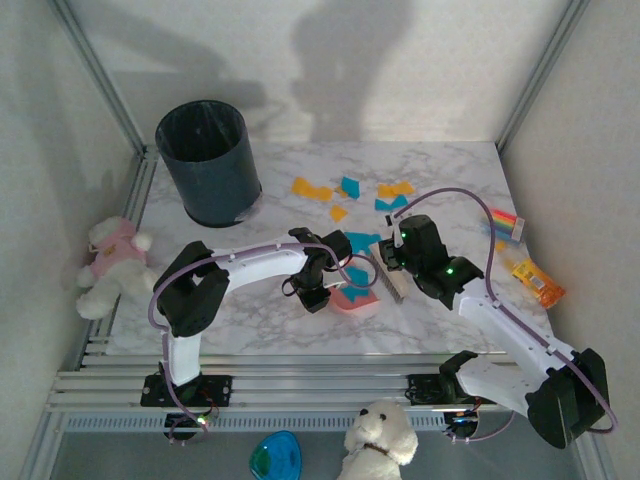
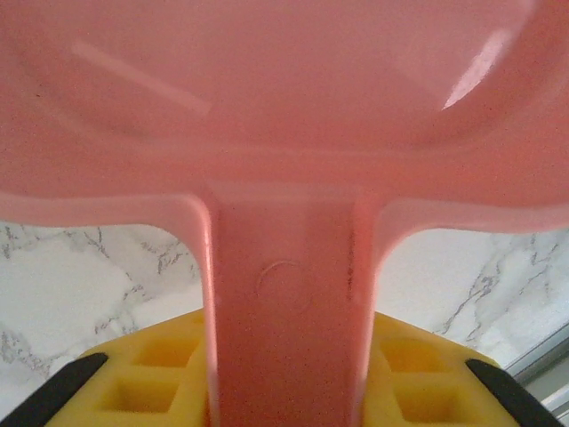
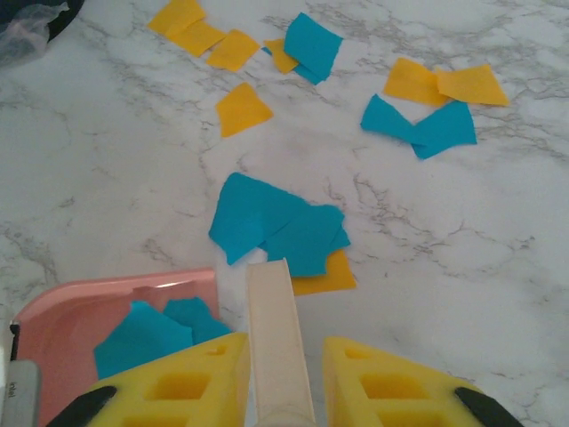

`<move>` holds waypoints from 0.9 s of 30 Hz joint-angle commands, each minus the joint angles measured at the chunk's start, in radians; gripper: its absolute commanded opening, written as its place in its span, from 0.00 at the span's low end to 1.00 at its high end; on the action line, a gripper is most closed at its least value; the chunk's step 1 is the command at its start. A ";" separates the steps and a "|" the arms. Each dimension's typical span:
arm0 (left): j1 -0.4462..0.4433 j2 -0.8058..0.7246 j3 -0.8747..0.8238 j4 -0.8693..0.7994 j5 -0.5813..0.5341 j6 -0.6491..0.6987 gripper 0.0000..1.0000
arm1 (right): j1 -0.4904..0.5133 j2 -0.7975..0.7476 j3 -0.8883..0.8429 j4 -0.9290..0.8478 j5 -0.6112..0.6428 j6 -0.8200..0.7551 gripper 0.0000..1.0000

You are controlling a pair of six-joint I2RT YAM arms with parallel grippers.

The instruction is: Sweep away the paper scraps from the table

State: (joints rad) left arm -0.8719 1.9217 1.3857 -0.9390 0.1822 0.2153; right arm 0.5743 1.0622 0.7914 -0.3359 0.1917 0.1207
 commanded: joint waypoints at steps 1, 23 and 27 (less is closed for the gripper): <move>0.013 0.016 0.013 -0.027 -0.038 -0.019 0.00 | 0.008 0.003 -0.008 0.022 0.025 0.018 0.00; 0.023 0.002 -0.005 -0.016 -0.052 -0.027 0.00 | 0.009 0.009 0.013 0.053 -0.119 0.008 0.00; 0.034 -0.014 -0.023 -0.008 -0.046 -0.030 0.00 | 0.009 -0.005 0.012 0.067 -0.057 0.023 0.00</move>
State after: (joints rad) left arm -0.8555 1.9217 1.3853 -0.9310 0.1677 0.2054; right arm 0.5755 1.0878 0.7918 -0.3122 0.0792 0.1238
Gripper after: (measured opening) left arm 0.272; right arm 0.258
